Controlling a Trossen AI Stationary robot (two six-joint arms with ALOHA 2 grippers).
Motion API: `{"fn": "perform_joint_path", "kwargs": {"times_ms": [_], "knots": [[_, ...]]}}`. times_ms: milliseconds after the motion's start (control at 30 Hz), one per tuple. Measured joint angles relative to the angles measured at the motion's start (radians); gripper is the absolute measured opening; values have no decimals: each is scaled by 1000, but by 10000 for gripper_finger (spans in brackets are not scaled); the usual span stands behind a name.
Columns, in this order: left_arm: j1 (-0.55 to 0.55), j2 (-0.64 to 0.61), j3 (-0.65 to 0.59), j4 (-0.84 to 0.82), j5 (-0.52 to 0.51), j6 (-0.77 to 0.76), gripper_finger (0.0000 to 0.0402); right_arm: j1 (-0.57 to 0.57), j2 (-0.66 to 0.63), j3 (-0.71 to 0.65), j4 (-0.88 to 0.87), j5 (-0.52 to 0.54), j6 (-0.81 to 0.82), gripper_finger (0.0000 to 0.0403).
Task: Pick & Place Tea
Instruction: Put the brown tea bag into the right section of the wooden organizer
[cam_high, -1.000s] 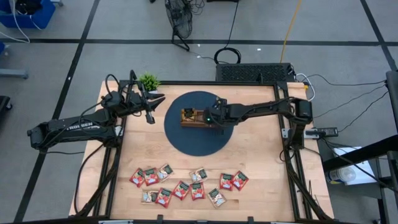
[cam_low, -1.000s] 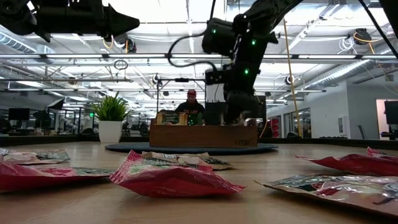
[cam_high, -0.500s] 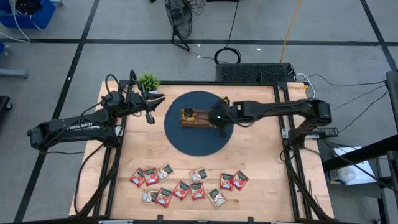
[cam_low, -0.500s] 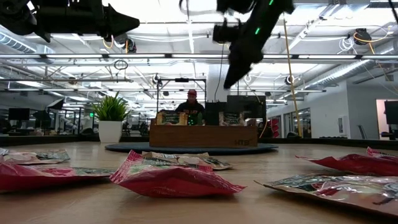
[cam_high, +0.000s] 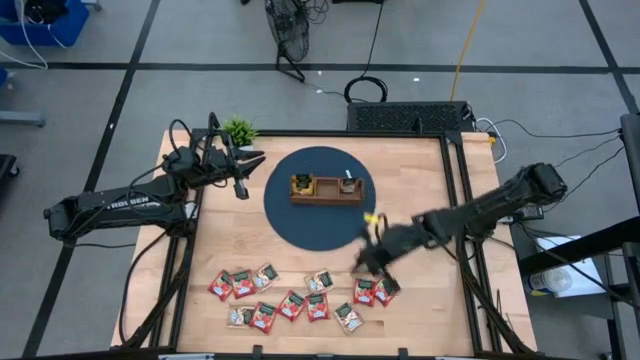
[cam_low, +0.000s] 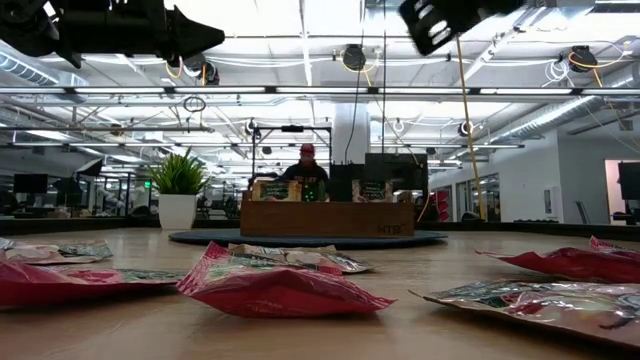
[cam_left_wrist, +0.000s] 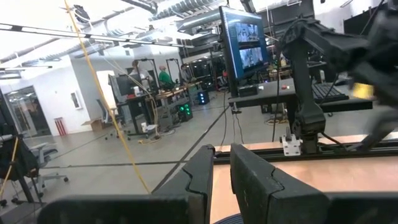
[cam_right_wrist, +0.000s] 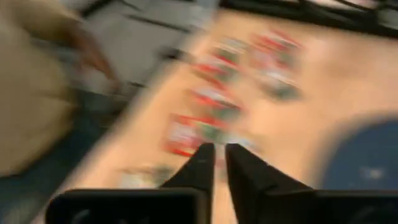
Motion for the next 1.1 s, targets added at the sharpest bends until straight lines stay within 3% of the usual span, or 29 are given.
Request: {"fn": "perform_joint_path", "kwargs": {"times_ms": [100, 167, 267, 367, 467, 567, 767, 933, 1100], "knots": [[0, 0, 0, 0, 0, 0, 62, 122, 41, -46, 186, -22, 34, 100], [0, 0, 0, 0, 0, 0, 62, 215, 90, -32, 214, 58, 33, 148], [0, 0, 0, 0, 0, 0, 62, 338, 181, 52, 126, 225, 0, 211], [0, 0, 0, 0, 0, 0, 62, 427, 279, 182, -117, 407, -4, 240], [0, 0, 0, 0, 0, 0, 62, 469, 395, 315, -362, 511, 19, 240], [-1, 0, 0, 0, 0, 0, 62, 482, 503, 419, -476, 522, 34, 229], [0, 0, 0, 0, 0, 0, 62, 480, 646, 488, -500, 529, -17, 211], [0, 0, 0, 0, 0, 0, 62, 475, 666, 488, -537, 601, -31, 203], [0, 0, 0, 0, 0, 0, 62, 472, 666, 488, -539, 601, -25, 191]]}}
